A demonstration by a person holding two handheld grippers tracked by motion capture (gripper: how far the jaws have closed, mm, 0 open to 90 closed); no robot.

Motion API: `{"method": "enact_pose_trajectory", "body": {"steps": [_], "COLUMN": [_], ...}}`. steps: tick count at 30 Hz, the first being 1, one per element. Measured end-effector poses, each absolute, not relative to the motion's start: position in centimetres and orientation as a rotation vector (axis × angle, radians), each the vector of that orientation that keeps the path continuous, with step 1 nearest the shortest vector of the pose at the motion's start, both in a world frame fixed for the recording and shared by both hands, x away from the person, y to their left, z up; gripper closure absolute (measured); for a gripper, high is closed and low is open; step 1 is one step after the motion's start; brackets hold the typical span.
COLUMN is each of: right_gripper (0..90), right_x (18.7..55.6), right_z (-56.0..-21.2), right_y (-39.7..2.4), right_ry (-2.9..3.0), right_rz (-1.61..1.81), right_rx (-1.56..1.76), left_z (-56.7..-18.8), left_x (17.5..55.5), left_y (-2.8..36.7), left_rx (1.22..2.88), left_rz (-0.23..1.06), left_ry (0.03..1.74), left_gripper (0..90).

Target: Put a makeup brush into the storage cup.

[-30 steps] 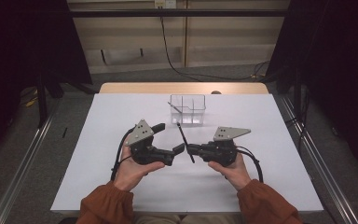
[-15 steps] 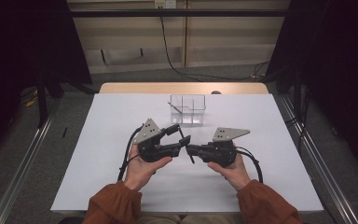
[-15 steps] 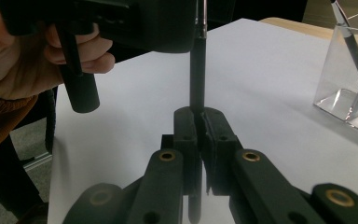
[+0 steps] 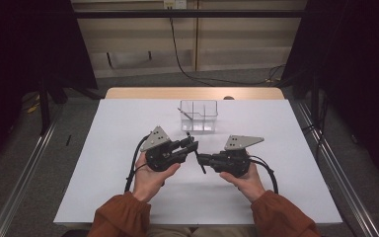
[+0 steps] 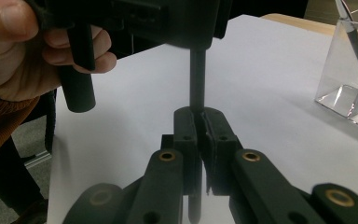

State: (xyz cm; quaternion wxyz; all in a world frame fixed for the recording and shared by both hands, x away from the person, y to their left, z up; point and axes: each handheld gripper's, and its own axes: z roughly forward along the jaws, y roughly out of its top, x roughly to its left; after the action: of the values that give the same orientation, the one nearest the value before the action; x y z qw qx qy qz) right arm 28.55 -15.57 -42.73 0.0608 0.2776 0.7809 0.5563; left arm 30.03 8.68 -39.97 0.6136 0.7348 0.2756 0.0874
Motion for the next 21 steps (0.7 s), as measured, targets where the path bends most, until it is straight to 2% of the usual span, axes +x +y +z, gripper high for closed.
{"method": "enact_pose_trajectory", "body": {"steps": [12,21], "right_gripper": [84.7,84.0], "right_x": [28.52,28.47], "right_z": [-42.89,-42.78], "right_y": [-15.37,-15.41], "right_ry": [2.364,2.37], "right_rz": [1.696,1.704], "right_rx": [0.833,0.831], "left_z": [-39.82,-39.53], "left_x": [29.99,29.6], "left_y": [8.43,7.88], "left_rx": [1.685,1.697], "left_rz": [0.143,0.152], "left_ry": [0.618,0.606], "left_gripper": [82.0,83.9]}}
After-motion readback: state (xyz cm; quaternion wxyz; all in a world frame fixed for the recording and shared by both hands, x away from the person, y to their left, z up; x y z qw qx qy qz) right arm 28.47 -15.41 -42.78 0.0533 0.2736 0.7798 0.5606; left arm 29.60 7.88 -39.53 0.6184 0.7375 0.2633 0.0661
